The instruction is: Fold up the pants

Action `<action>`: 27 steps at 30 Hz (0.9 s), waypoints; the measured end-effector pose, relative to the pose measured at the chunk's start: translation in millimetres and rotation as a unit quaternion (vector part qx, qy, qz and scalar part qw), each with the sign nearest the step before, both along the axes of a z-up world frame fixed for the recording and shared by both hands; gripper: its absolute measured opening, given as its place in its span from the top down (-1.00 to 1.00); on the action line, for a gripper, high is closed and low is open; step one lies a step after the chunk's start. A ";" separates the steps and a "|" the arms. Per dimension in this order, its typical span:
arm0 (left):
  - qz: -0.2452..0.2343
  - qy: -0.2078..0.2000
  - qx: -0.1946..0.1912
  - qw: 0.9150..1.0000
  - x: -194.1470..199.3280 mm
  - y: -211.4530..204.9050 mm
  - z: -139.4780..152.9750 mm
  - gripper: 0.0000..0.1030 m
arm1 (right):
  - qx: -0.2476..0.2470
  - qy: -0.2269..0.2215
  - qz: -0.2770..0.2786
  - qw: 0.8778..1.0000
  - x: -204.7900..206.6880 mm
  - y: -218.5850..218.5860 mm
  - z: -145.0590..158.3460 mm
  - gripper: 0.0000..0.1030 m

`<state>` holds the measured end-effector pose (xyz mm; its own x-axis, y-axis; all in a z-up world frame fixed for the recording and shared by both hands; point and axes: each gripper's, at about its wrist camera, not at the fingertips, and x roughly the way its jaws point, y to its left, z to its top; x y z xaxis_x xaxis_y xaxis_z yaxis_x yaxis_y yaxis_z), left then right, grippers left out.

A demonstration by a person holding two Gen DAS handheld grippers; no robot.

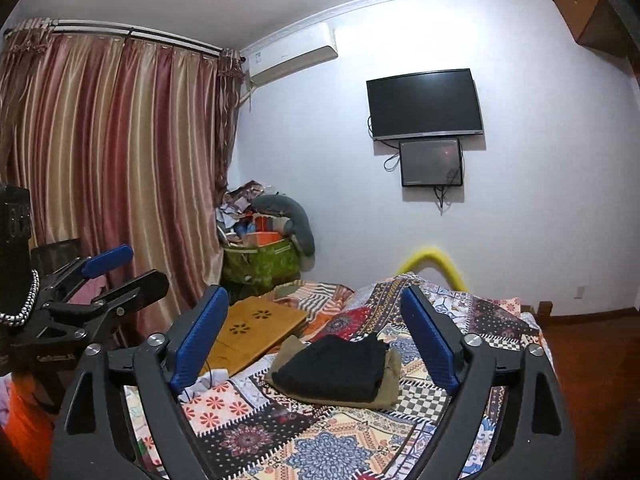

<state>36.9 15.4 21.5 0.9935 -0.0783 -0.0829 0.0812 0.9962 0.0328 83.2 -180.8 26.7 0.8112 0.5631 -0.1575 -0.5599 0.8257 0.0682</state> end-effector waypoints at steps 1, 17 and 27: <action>-0.001 -0.001 -0.001 1.000 -0.4 -0.1 -0.3 -0.99 | 0.000 0.001 -0.001 1.000 0.7 0.3 -0.1 -0.84; -0.002 0.006 -0.018 1.000 5.8 6.6 -6.6 -0.99 | -0.004 0.004 -0.005 1.000 -4.6 -0.8 -5.6 -0.98; -0.002 0.010 -0.025 1.000 8.7 7.0 -10.9 -0.99 | -0.001 0.006 -0.007 1.000 -7.2 -2.4 -5.2 -0.99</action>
<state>45.6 22.4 10.6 0.9913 -0.0867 -0.0992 0.0852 0.9962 -0.0193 76.0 -183.2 21.5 0.8165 0.5519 -0.1695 -0.5480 0.8333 0.0730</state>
